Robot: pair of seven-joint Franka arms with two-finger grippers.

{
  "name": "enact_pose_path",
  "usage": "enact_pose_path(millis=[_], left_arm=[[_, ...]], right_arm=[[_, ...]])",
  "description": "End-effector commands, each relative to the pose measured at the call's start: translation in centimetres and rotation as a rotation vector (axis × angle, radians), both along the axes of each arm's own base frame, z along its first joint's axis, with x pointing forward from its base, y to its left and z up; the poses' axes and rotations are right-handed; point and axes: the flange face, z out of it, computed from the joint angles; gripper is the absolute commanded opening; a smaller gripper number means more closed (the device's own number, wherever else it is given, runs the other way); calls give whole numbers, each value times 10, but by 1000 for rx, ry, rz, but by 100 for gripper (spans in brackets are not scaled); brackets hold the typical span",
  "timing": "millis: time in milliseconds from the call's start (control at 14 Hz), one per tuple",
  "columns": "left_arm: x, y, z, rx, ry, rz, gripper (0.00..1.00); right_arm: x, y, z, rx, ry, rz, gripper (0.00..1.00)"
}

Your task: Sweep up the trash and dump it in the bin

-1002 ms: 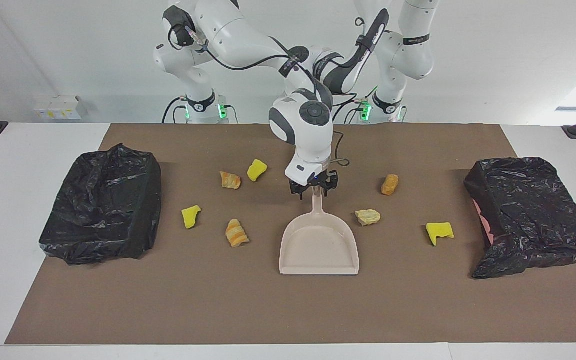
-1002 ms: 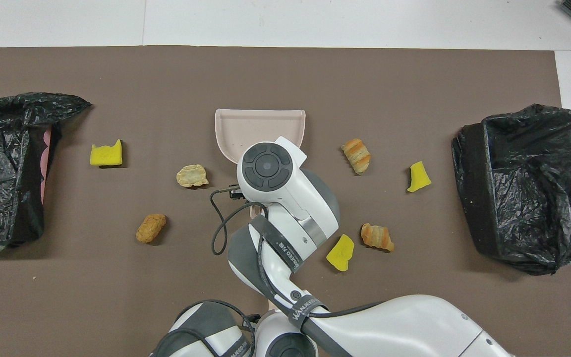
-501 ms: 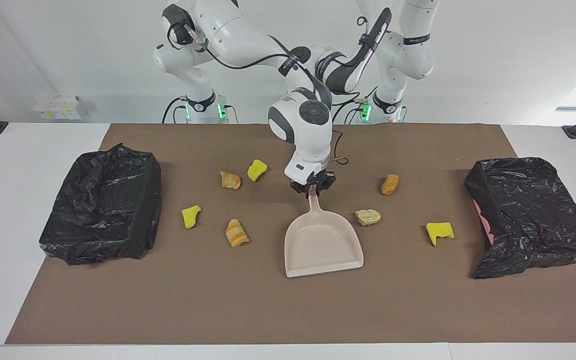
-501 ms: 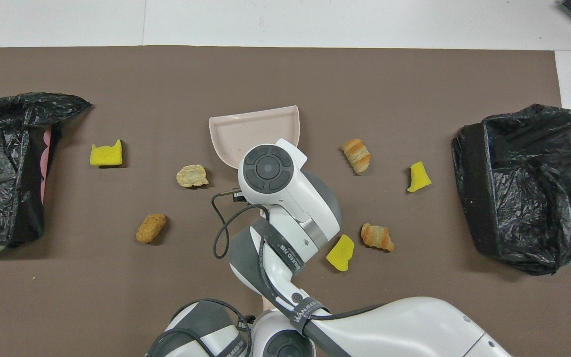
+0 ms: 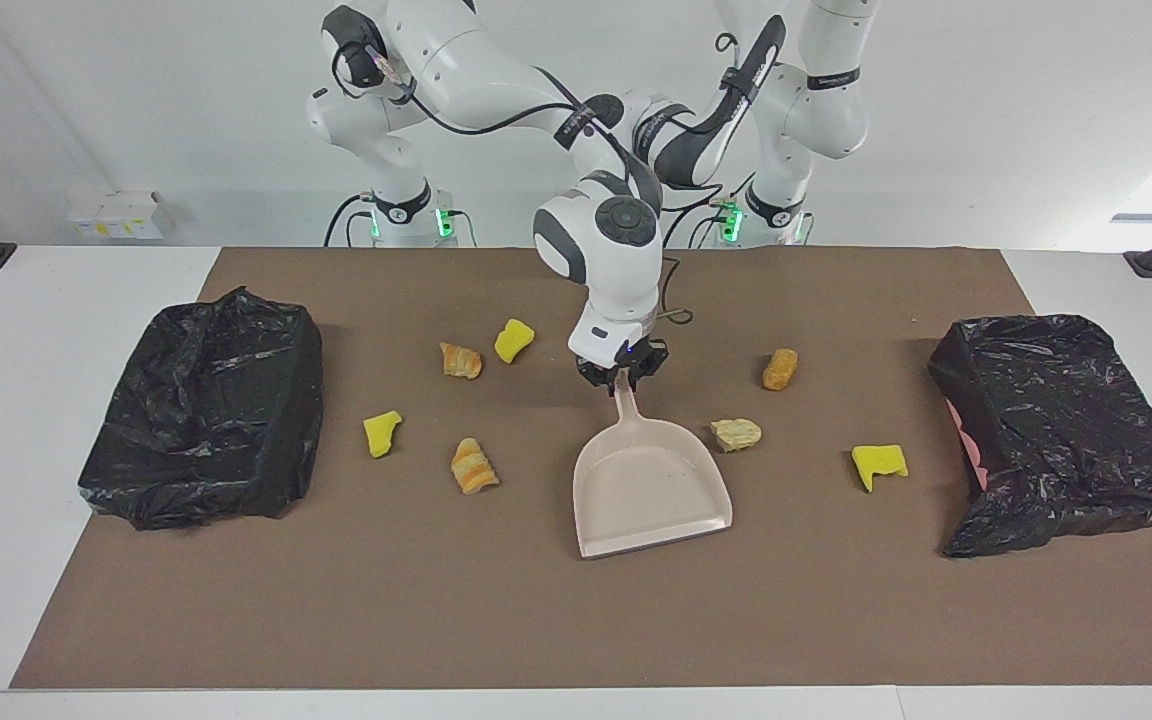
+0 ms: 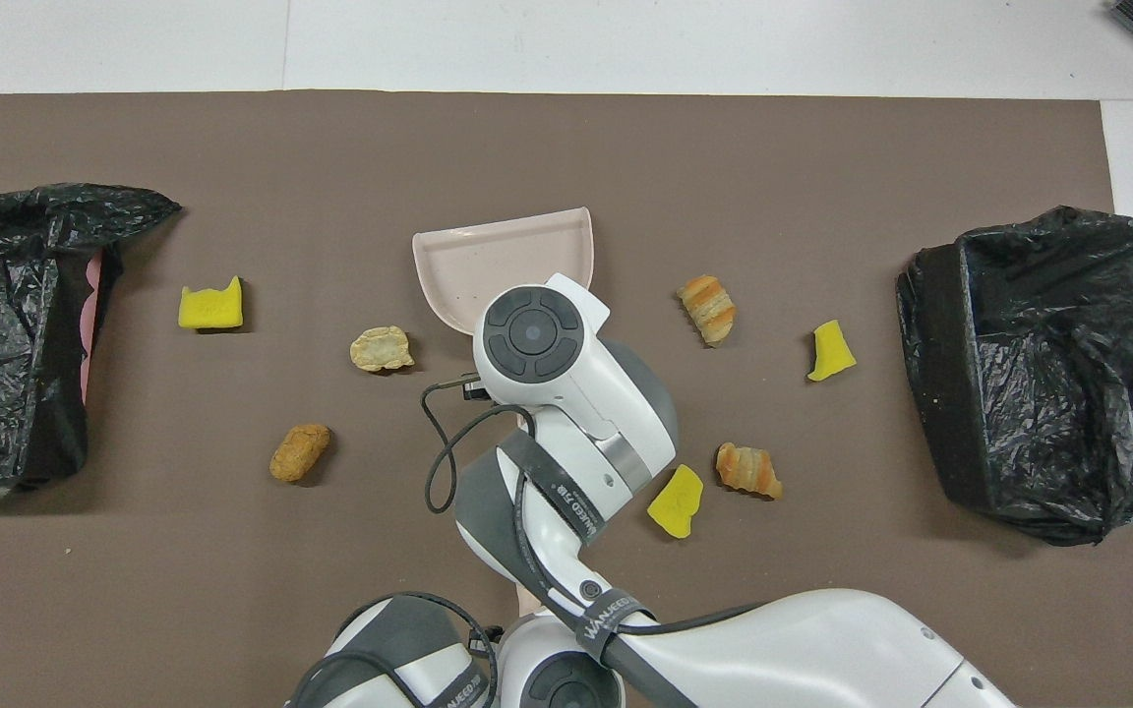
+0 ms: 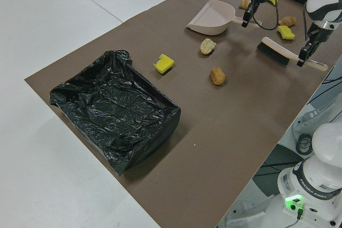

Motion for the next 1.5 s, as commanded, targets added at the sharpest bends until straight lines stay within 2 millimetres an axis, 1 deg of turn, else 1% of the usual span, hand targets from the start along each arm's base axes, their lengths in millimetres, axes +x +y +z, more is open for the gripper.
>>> enact_pose_path(millis=[0,143,286,501,572,644,715,787,858,930,1002,1073,1145,1216,1288,1359,1431], left_arm=[[0,5,8,4,13,-18,0],[-4,11,7,21,35,-67,0],[1,15,6,24,46,-96,0],[42,43,18,7,65,-112,0],[52,48,21,1,59,-97,0],[66,57,24,-1,51,-67,0],[81,65,30,-11,44,-51,0],[98,78,39,-17,47,-46,0],[114,90,49,-20,55,-44,0],[128,99,59,-27,50,-20,0],[138,106,62,-18,35,-11,0],[144,112,64,7,10,-20,0],[152,123,63,21,2,-5,0],[162,133,62,21,-3,23,0],[169,140,63,23,-16,32,0],[179,148,66,16,-25,56,0],[196,169,65,10,-36,106,0]], right_arm=[[12,-32,33,4,-4,53,0],[21,-56,49,-2,-4,94,0],[30,-76,58,-5,-12,181,0],[38,-89,58,-8,-30,374,0],[40,-93,57,-9,-37,444,0],[40,-95,55,-11,-32,497,0],[38,-92,55,-11,-37,548,0],[38,-91,56,-22,-46,583,0],[42,-97,56,-23,-49,607,0],[45,-103,55,-25,-50,675,0],[51,-112,53,-27,-52,767,0],[54,-117,53,-31,-56,861,0],[59,-126,50,-39,-56,946,0],[62,-130,47,-39,-56,1033,0],[67,-129,38,-37,-44,1089,0],[71,-124,35,-58,-41,1131,0],[73,-123,31,-84,-33,1153,0]])
